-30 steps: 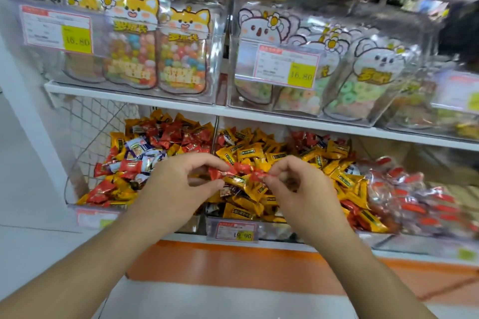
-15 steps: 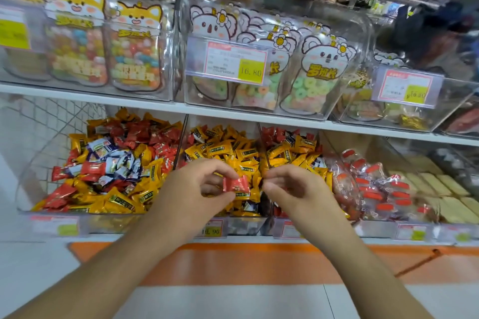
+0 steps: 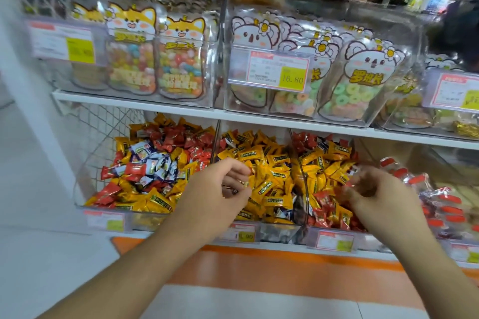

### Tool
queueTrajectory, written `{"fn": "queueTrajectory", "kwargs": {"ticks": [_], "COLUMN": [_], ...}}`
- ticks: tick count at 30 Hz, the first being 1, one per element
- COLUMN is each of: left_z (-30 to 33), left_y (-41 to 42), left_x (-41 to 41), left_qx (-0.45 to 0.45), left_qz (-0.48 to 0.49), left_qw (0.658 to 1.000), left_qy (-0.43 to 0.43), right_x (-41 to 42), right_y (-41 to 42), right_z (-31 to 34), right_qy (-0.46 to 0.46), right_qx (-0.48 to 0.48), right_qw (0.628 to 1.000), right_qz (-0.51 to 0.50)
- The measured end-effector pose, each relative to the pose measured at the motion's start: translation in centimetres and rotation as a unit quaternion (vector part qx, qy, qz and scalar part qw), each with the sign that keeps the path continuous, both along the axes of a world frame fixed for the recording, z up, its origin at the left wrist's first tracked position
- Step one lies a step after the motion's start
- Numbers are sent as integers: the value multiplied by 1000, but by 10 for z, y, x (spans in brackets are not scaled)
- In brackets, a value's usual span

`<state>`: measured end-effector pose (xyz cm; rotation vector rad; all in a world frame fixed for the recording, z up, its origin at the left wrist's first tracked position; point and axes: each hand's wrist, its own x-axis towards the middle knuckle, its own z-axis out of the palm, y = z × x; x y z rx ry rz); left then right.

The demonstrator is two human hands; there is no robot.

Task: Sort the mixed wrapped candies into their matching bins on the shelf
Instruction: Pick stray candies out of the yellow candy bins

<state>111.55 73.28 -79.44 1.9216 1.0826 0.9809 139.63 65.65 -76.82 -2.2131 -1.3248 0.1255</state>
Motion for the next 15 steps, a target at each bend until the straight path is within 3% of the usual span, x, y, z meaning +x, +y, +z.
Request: {"fn": "queueTrajectory", "kwargs": {"ticks": [3,15], "left_z": [2,-25], "left_y": [14,107], "left_x": [-20,-80], "left_qx": [1,41], "left_qz": [55,209], "left_qw": [998,971], "left_qy": [5,108], "right_x": [-9,-93], "right_y": [7,48], "right_z": [-4,-23], "right_qy": [-37,-58], "right_qx": [-66,58], "right_qw": [997,982], "right_qz": [-13,171]}}
